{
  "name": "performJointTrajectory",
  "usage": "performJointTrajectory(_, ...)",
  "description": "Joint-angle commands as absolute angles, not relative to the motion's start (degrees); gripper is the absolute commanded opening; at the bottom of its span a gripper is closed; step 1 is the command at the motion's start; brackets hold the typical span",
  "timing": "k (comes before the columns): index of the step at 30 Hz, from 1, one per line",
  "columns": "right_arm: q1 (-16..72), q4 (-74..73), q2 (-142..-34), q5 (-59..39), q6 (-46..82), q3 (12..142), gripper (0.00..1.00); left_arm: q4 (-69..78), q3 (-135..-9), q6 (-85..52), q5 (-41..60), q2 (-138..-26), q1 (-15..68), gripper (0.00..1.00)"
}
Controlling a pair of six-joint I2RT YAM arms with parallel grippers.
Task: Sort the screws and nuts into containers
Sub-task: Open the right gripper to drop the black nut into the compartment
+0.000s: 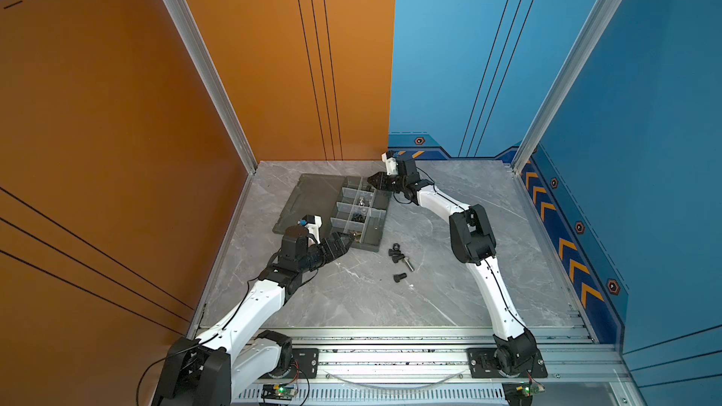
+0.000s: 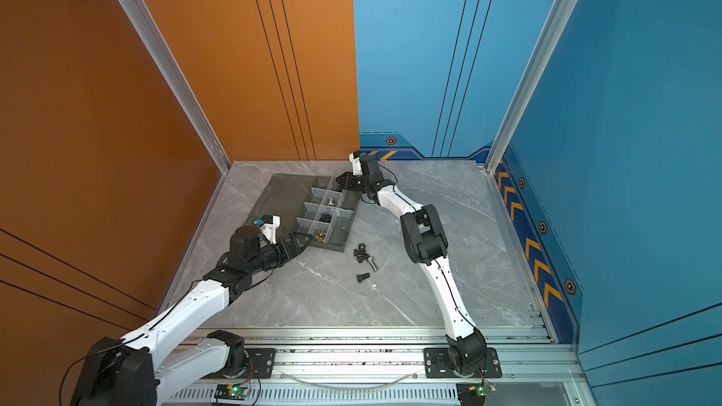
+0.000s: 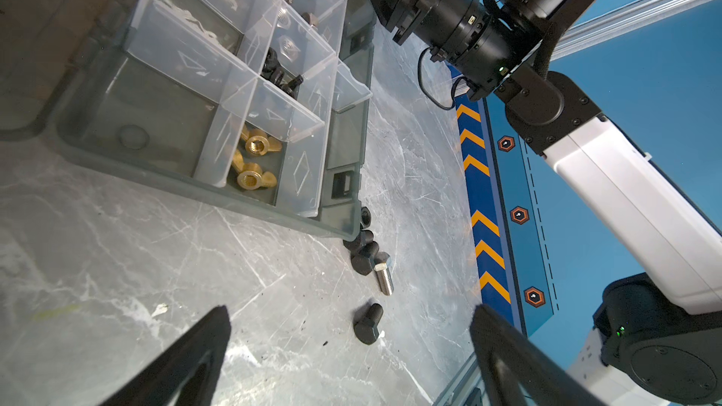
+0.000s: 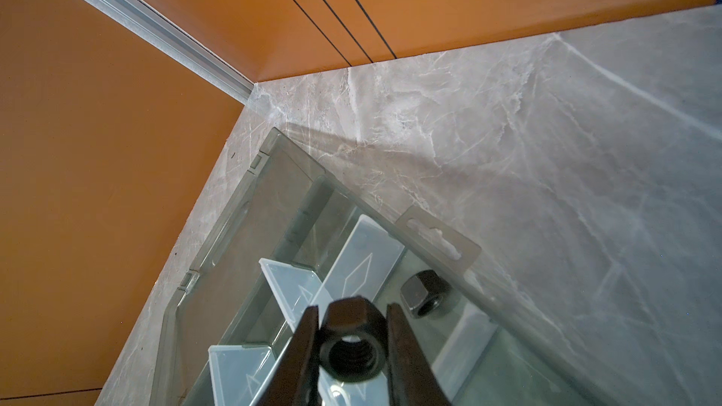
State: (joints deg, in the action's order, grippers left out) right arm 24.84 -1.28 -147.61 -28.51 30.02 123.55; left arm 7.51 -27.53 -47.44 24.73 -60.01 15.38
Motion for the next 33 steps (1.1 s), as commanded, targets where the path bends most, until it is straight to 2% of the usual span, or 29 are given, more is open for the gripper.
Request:
performJointTrajectory(1,25.3,-0.5,-148.5,-28.3,28.7,125.5,0.00,7.0,-26.7,-46.4,25.7,-59.0,14.9,0.98)
performJointTrajectory(4,25.3,0.5,-148.7,-27.8,28.0,125.5,0.06,6.7,-26.7,-46.2,25.8,-58.7,14.9,0.98)
performJointTrajectory(6,25.3,1.4,-148.7,-27.1,27.8,125.5,0.15,6.5,-26.8,-46.1,25.8,-58.6,14.9,0.98)
performJointTrajectory(11,25.3,2.7,-149.0,-27.0,27.0,125.5,0.19,6.4,-26.6,-46.1,25.6,-58.1,14.9,0.98)
performJointTrajectory(19,25.3,3.5,-149.4,-27.4,26.8,125.5,0.30,6.5,-26.5,-46.1,25.5,-58.0,14.8,0.98)
performJointTrajectory(24,25.3,4.4,-149.4,-27.5,26.5,125.5,0.43,6.7,-26.3,-46.3,25.5,-58.0,14.7,0.98)
performJointTrajectory(33,25.0,10.3,-142.8,-28.7,23.0,122.9,0.47,6.7,-26.2,-46.3,25.6,-57.8,14.7,0.98)
